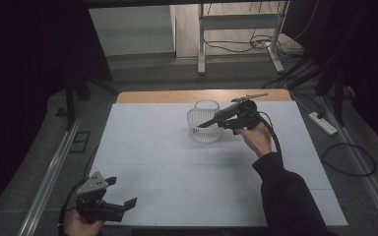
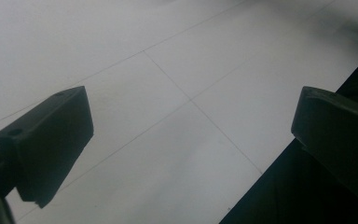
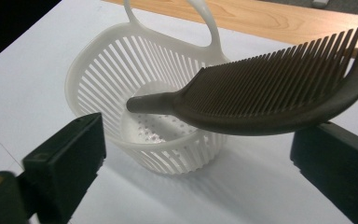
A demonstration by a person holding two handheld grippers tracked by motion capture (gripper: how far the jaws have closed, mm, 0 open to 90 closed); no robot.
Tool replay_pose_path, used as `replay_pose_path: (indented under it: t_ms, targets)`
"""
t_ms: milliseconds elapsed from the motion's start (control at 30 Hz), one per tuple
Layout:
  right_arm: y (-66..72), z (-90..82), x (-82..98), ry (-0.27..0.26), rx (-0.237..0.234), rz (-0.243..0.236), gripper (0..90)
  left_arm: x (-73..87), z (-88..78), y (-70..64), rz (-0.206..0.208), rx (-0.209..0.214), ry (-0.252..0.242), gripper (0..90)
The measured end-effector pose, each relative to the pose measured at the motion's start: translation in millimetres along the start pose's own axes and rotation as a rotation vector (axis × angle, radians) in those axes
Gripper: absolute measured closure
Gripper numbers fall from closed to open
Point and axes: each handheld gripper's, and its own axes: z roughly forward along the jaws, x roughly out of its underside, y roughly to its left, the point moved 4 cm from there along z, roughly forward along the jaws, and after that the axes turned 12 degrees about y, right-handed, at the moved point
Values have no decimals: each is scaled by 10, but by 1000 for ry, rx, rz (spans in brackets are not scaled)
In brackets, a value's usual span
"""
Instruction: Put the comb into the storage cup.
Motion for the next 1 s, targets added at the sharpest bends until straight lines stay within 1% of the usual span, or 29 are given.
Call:
replay_pose_path:
  t_ms: [67,300,600,767,1000]
  targets:
    - [11,-8,4,-1,5,-9,1,1,-1,1,0,0,0,0]
    - [51,-45,38,-2,30,-48,0,1,-3,5,-7,0,0,0]
    - [52,-90,118,-8,39,-69,0,1,-4,25,-26,2,-3,0]
    - [75,-91,154,3,25,-78,0,0,-3,30,-30,4,-1,0]
    - [145,-138,192,-1,9,-97,0,0,-3,33,-37,6,-2,0]
